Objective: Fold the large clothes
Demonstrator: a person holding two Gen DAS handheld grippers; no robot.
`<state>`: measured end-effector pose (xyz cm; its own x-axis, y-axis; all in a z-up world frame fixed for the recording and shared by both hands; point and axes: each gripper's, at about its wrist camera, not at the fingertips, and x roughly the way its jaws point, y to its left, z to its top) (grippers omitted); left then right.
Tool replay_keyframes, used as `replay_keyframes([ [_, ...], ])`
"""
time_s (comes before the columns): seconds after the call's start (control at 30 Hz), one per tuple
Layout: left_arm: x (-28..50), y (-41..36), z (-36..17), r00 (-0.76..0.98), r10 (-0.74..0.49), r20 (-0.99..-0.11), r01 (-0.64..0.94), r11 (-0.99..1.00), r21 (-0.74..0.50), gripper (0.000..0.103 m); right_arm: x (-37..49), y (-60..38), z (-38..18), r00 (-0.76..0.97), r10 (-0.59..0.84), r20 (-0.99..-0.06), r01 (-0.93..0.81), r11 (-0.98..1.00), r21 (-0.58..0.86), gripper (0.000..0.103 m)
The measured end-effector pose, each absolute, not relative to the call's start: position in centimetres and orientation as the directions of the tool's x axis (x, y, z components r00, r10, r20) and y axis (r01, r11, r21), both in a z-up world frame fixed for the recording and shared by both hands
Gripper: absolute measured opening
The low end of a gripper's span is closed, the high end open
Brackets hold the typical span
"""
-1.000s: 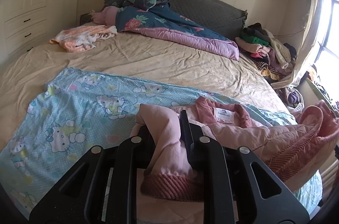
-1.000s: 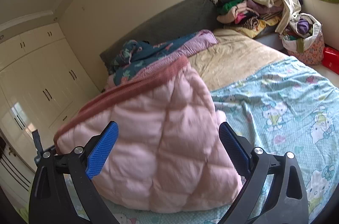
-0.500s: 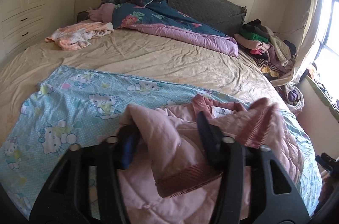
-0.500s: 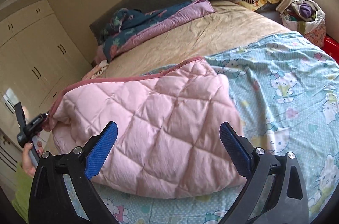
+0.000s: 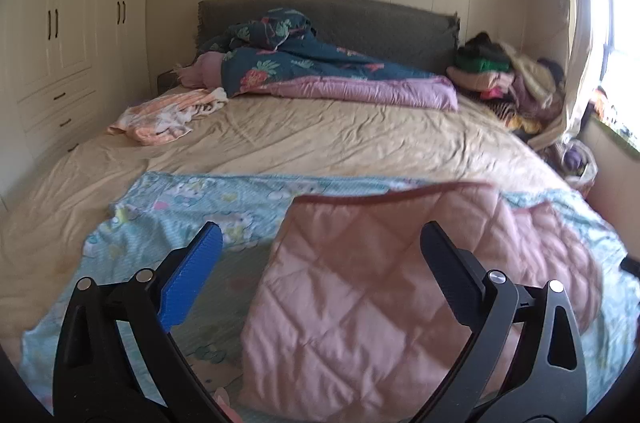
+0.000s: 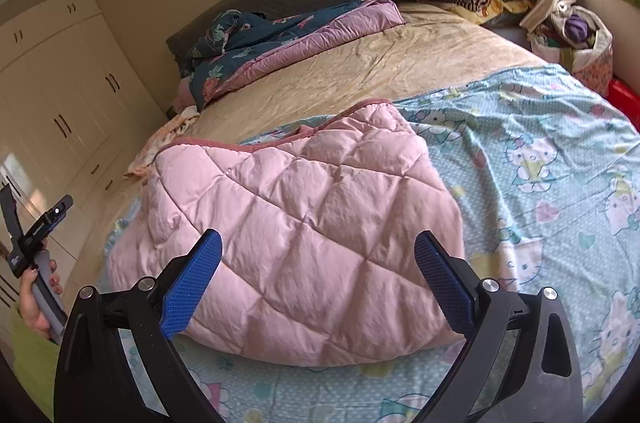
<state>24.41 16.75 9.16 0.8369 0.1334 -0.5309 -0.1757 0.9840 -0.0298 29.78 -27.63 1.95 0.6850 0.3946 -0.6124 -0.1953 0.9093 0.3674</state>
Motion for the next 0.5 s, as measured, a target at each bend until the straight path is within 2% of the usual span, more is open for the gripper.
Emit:
replay_keyframes([
  [0.23, 24.0, 18.0, 6.3, 0.783, 0.157, -0.602, -0.200, 0.980, -0.004, 0.093, 29.4, -27.9, 1.8, 0.703, 0.319, -0.635, -0.190, 0.945, 0.264, 0.097],
  [0.5, 23.2, 18.1, 4.2, 0.746, 0.155, -0.648, -0.199, 0.980, 0.006, 0.093, 29.0, -28.0, 1.3, 0.706, 0.290, -0.646, -0.187, 0.956, 0.225, 0.098],
])
